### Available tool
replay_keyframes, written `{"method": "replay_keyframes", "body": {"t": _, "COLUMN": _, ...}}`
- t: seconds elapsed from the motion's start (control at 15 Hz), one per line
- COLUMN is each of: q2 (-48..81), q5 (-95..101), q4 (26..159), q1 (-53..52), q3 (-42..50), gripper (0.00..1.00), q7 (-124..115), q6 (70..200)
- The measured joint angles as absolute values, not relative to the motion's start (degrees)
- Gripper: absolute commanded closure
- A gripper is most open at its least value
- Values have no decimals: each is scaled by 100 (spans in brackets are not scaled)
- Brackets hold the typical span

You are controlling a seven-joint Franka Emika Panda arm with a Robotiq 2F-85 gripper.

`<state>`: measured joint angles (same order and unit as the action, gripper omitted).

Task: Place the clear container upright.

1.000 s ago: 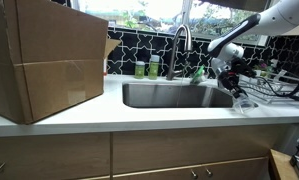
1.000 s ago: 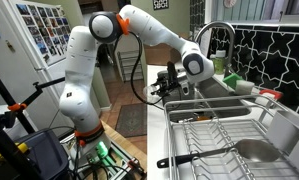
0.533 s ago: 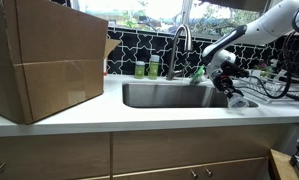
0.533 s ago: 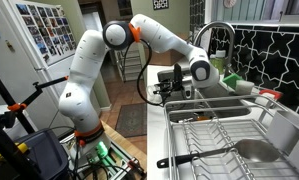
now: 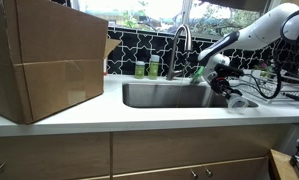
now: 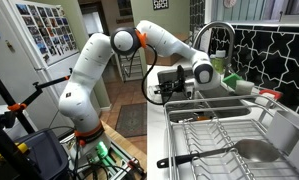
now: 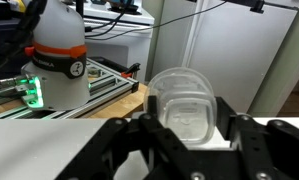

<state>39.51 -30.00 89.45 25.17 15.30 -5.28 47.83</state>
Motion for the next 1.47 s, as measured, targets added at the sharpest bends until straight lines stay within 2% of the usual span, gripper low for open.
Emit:
{"method": "replay_keyframes", "body": {"t": 0.6, "q2": 4189, "q5": -2849, "q4": 8938, "q1": 2787, "q3": 884, "gripper": 66, "q7": -837, "q6": 4719}}
{"method": "replay_keyframes", "body": {"t": 0.73, "q2": 4188, "q5": -2802, "q4": 8921, "q1": 2836, "q3": 865, "gripper": 58, "q7": -850, "q6": 4719}}
{"method": "replay_keyframes", "body": {"t": 1.0, "q2": 4189, "q5": -2757, "q4": 8875, "q1": 2925, "q3": 864, "gripper": 52, "q7": -926, "q6": 4719}}
{"method": "replay_keyframes", "body": {"t": 1.13, "q2": 4190, "q5": -2754, "q4": 8845, "q1": 2961, "q3": 864, "gripper": 34, "q7": -988, "q6": 4721}}
{"method": "replay_keyframes", "body": {"t": 1.27, "q2": 4190, "q5": -2754, "q4": 8826, "q1": 2987, "q3": 865, "gripper": 30, "q7": -1040, "q6": 4722}}
{"method": "replay_keyframes", "body": {"t": 1.33, "q2": 4190, "q5": -2754, "q4": 8817, "q1": 2996, "q3": 865, "gripper": 23, "q7": -1066, "q6": 4722}}
{"method": "replay_keyframes", "body": {"t": 1.4, "q2": 4190, "q5": -2754, "q4": 8808, "q1": 3002, "q3": 865, "gripper": 27, "q7": -1085, "q6": 4722}}
{"method": "replay_keyframes", "body": {"t": 1.47, "q2": 4190, "q5": -2754, "q4": 8800, "q1": 3006, "q3": 865, "gripper": 23, "q7": -1098, "q6": 4722}}
